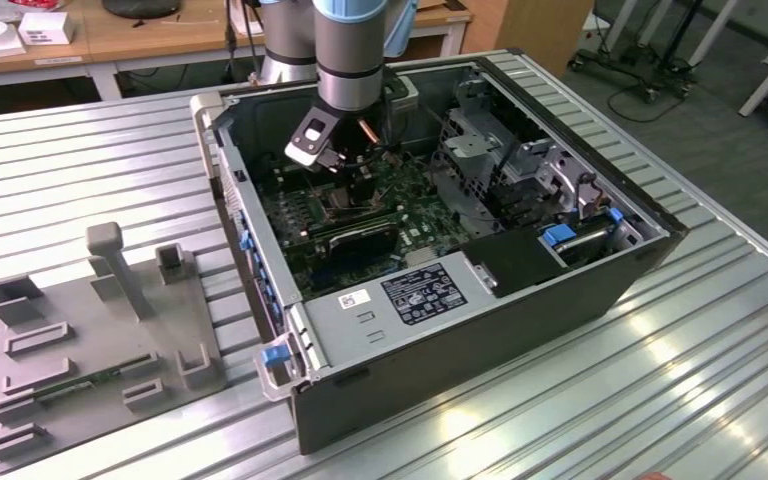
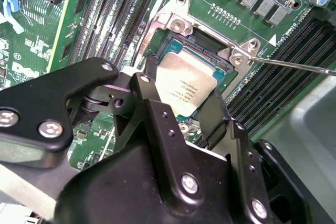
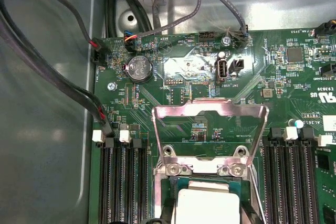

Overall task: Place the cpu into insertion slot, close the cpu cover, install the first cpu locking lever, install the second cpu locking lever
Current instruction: 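Place the cpu into insertion slot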

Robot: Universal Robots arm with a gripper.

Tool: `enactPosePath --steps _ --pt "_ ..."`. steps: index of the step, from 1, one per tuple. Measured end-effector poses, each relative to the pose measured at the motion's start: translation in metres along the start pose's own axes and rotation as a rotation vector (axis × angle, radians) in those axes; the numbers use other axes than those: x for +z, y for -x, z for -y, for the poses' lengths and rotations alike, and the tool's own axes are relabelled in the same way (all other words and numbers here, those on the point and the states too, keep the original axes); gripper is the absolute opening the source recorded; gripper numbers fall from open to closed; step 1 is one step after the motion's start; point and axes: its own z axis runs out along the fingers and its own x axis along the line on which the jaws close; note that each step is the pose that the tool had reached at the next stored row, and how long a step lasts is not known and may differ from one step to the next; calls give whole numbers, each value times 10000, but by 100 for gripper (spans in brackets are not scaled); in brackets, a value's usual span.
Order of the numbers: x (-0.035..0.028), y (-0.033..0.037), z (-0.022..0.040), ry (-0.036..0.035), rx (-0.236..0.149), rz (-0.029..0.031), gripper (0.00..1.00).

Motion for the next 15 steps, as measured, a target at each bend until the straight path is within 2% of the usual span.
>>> enactPosePath --steps 7,15 --pt "-31 -1 -2 1 -1 -4 55" --pt "-35 -1 -2 1 -21 -2 55"
